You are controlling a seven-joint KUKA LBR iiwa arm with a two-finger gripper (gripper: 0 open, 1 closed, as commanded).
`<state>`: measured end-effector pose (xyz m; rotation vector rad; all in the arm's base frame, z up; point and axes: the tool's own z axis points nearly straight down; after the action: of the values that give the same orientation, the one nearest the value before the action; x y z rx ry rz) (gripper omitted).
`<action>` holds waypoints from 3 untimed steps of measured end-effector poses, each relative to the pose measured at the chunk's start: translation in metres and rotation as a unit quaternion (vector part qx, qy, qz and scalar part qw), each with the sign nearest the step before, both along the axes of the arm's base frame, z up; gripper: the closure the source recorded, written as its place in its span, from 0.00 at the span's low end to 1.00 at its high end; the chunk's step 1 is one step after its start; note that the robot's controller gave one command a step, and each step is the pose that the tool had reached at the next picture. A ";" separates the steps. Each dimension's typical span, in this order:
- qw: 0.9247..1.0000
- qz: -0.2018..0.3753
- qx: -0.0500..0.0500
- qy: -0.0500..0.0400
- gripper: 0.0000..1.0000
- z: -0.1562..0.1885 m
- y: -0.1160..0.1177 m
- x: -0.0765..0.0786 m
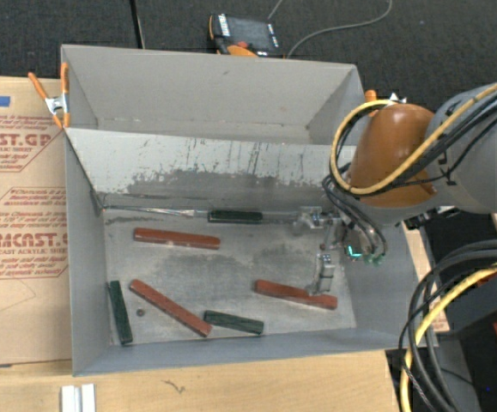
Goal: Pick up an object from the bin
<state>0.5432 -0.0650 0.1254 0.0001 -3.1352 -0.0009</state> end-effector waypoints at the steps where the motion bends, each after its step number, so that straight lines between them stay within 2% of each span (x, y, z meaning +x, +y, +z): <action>1: 0.998 0.063 0.001 -0.002 0.00 -0.058 0.018 -0.051; 2: 0.998 0.063 0.000 -0.003 1.00 -0.056 0.017 -0.050; 3: 0.985 0.170 0.000 -0.008 1.00 0.068 0.046 -0.023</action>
Offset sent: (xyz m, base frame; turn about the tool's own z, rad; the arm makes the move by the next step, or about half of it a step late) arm -0.0496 0.0168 -0.0554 -0.1253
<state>0.5198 -0.0191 0.1931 0.5357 -3.1049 0.0015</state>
